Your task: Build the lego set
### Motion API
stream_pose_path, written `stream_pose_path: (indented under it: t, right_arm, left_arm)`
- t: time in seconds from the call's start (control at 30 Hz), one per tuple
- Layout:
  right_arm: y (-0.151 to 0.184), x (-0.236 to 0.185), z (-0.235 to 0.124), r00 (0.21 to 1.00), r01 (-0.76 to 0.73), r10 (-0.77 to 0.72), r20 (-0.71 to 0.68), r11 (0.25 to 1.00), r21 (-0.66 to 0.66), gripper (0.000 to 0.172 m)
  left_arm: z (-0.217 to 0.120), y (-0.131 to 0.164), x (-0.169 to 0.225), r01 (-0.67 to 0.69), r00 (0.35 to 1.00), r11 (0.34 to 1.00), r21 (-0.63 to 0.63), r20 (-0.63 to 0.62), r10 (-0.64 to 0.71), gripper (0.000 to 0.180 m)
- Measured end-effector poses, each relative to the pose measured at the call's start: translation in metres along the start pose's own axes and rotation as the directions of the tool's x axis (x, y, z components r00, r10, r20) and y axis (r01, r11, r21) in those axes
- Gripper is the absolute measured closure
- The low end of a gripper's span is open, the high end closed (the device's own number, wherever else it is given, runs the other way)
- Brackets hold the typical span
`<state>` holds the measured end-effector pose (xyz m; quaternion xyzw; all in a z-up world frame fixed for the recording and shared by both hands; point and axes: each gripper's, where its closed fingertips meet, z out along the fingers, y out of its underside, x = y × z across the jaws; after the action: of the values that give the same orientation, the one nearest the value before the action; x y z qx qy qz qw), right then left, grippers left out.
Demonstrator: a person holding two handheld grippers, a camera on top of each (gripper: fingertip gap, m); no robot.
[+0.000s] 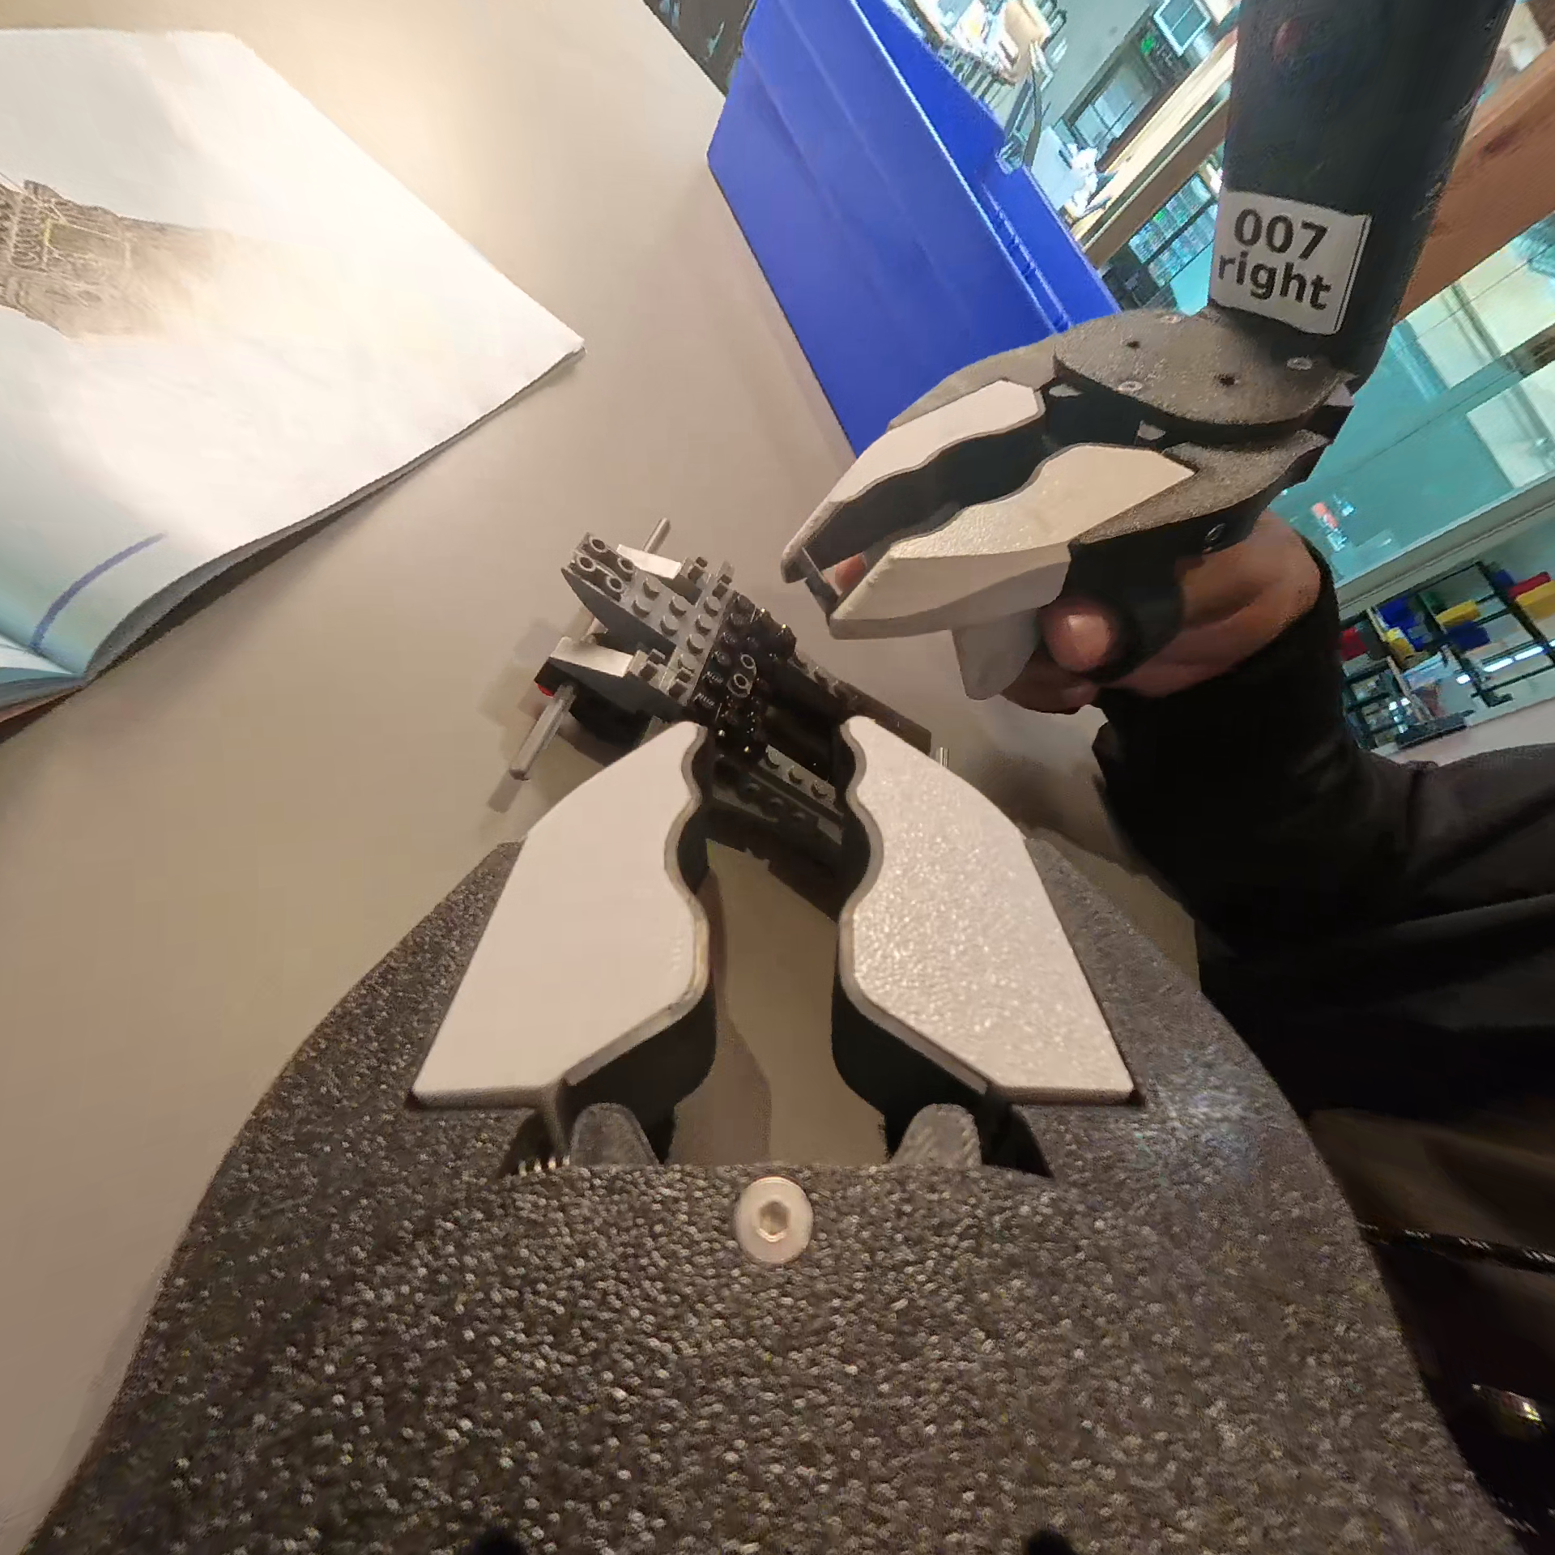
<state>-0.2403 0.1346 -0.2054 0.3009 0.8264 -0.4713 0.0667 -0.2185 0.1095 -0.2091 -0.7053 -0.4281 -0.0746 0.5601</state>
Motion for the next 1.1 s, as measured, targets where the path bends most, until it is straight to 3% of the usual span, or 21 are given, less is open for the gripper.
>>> stream_pose_path:
  t: [0.5,0.87,1.1]
  right_arm:
    - [0.013,0.003,0.017,0.966,0.038,-0.033,-0.255,0.999,0.015,0.155]
    - [0.014,0.004,0.016,0.918,0.105,-0.091,-0.385,0.994,0.014,0.153]
    - [0.011,0.004,0.014,0.915,0.120,-0.092,-0.393,0.992,0.048,0.145]
  left_arm:
    - [0.000,-0.001,0.002,-0.019,1.000,1.000,0.015,0.002,0.019,0.155]
    - [0.000,-0.001,0.003,-0.030,1.000,0.999,0.018,-0.001,0.030,0.156]
    - [-0.001,-0.001,0.005,-0.032,0.999,0.999,0.023,-0.010,0.032,0.157]
